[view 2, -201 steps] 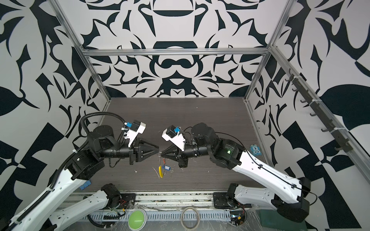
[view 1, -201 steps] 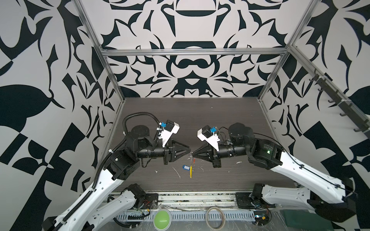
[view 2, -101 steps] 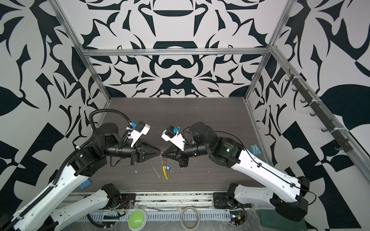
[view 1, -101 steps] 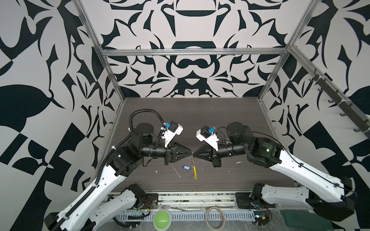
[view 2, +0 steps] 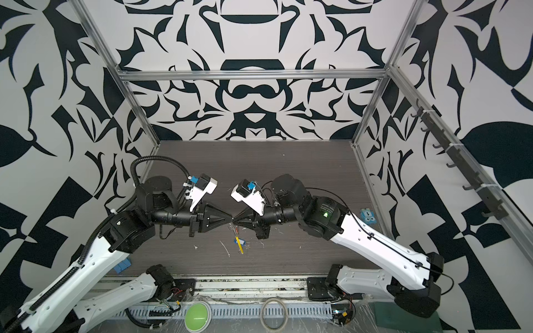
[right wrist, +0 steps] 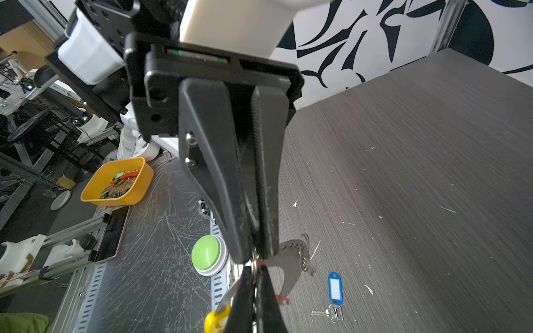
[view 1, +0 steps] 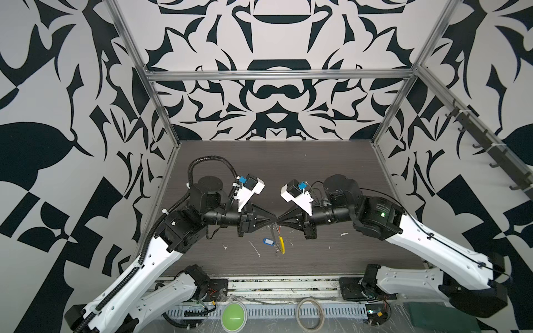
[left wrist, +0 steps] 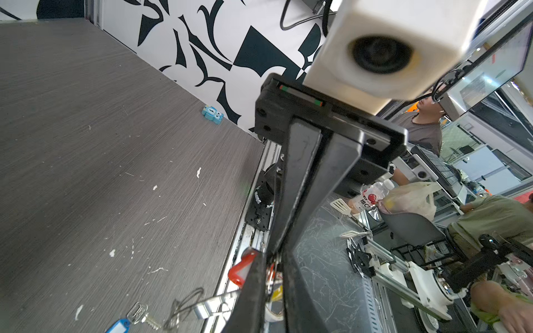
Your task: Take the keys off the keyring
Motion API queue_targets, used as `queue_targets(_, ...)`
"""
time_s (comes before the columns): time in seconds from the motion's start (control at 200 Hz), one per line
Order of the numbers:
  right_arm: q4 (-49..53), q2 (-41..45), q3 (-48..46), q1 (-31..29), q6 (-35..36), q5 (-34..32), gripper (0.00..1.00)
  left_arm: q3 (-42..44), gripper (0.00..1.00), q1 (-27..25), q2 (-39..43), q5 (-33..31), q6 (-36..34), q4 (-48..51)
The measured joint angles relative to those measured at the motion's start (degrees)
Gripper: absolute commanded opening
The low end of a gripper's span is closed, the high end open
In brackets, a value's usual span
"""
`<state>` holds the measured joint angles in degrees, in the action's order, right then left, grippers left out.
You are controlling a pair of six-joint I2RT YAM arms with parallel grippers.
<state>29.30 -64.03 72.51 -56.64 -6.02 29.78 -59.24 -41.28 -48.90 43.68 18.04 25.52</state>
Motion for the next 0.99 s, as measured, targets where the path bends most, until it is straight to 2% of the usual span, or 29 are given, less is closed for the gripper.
queue_targets(0.135, -0.11, -0.35, 0.28, 0.24, -0.09, -0.02, 0.00, 0.00, 0.00, 0.00, 0.37, -0.37, -0.13, -0.63)
queue_targets(0.425, -2.16, -0.39, 0.50, 0.31, -0.39, 0.00, 0.00, 3.02, 0.00, -0.39, 3.58, -3.26, 0.55, -6.54)
queue_targets(0.585, -5.73, 0.48, -1.22, 0.31, -0.50, -0.59, 0.23, 7.04, 0.00, -0.70, 6.97, -5.68, 1.88, -13.00)
queue_targets(0.775, -11.06, 3.74, -6.25, 0.37, -1.33, -2.16, 0.34, 10.23, 0.00, -0.81, 9.11, -7.21, 3.61, -19.08)
queue_targets(0.915, -15.43, 6.05, -10.12, 0.37, -1.46, -2.58, 0.34, 10.95, 0.00, -0.81, 9.40, -7.54, 4.83, -21.51)
queue_targets(0.995, -17.86, 6.91, -11.85, 0.37, -1.70, -2.49, 0.27, 10.95, 0.00, -0.81, 9.40, -7.54, 5.22, -22.34)
